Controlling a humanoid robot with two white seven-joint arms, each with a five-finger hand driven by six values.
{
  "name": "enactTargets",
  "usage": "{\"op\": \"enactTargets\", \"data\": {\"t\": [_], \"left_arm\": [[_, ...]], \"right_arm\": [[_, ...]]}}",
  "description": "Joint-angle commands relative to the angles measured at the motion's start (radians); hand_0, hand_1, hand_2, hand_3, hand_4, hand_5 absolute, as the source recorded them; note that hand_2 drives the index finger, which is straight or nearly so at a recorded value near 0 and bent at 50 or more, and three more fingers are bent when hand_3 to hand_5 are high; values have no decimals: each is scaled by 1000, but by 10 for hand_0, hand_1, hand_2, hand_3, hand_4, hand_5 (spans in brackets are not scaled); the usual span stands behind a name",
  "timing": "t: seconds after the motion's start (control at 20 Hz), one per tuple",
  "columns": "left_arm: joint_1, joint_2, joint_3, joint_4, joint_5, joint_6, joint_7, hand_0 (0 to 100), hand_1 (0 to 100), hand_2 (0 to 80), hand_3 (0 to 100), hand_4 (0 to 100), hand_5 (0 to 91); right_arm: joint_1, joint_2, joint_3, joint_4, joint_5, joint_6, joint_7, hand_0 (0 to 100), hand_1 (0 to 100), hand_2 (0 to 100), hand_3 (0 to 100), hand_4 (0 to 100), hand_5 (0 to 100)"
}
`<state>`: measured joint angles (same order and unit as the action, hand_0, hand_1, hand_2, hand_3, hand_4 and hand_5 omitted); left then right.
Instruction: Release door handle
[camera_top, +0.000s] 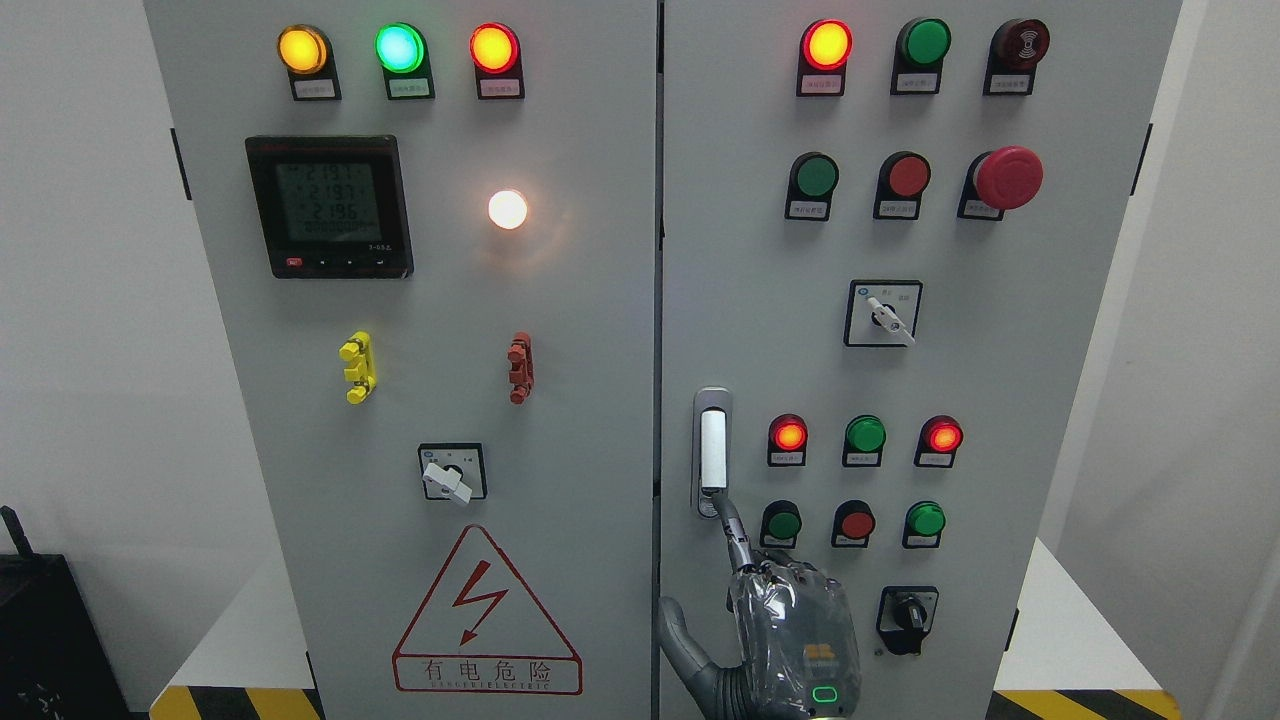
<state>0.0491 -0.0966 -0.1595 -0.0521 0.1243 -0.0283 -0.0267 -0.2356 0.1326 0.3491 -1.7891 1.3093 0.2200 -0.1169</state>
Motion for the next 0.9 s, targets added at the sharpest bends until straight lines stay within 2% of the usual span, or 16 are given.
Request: {"op": "enactTargets", "data": {"t": [0.0,0.15,0.35,0.5,0.6,0.75,0.85], "left_arm": [[0,0,0,0,0,1,1,0,0,47,107,4,0],[0,0,0,0,0,1,1,0,0,46,108,4,0],[0,0,0,0,0,-1,1,0,0,46,107,4,0],[0,0,0,0,0,-1,1,0,0,46,104,4,0],[0,0,0,0,0,-1,1,0,0,46,106,4,0],[0,0,0,0,0,-1,1,0,0,46,106,4,0],[0,0,0,0,0,1,1,0,0,46,104,4,0]], "right_arm": [[30,-1,2,-56,-2,-4,0,386,259,100,765,722,697],[55,1,-1,-90,-2,-33,2,399,279,140,761,719,697],[71,-1,-2,-130,-2,-37,5,404,293,255,753,699,684],[88,-2,-10,-162,-5,-54,8,366,296,311,734,697,675],[101,-5,-36,-179,-7,-68,6,356,282,336,730,690,663],[107,-5,-79,-184,-7,-123,13,358,251,387,719,665,635],[107,-10,-87,-184,-7,-134,14,312,212,446,729,653,616]]}}
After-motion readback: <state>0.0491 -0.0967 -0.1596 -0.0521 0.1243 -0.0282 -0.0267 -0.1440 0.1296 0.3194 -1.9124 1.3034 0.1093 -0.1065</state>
